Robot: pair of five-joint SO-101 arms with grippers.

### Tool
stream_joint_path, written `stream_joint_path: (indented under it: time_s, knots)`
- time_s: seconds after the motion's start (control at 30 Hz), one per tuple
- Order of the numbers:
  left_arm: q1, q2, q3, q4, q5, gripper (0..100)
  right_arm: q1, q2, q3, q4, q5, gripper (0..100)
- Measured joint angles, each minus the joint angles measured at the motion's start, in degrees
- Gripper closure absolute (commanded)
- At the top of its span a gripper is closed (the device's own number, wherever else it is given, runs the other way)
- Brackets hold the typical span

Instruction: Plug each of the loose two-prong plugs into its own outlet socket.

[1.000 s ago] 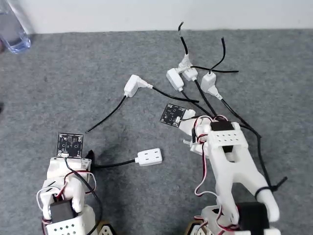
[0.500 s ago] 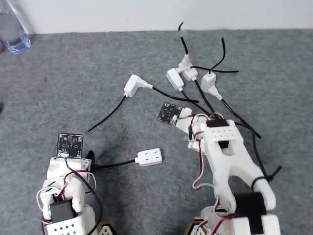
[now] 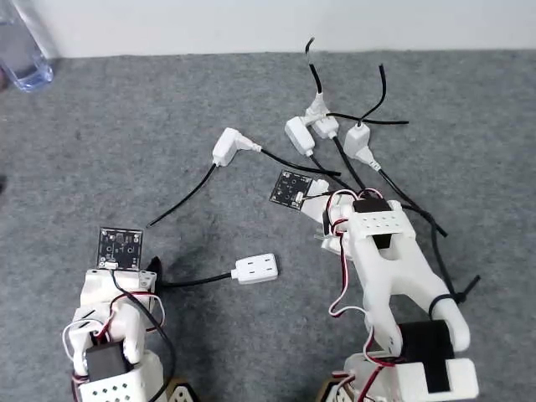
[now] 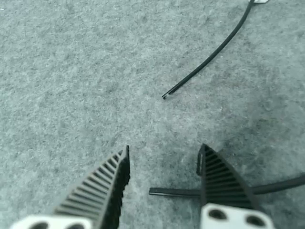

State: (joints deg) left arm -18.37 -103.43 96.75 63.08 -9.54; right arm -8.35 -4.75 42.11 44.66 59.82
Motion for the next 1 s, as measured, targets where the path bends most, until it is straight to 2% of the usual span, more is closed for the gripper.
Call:
stream_joint_path:
  time_s: [0.67, 1.0]
  knots:
    - [0.00, 0.00, 0.00, 0.00, 0.00, 78, -0.97, 2.11, 1.23, 9.93, 0.00, 76.0]
    - [0.00, 0.00, 0.00, 0.00, 0.00, 78, -0.97, 2.20, 1.23, 9.85, 0.09, 76.3]
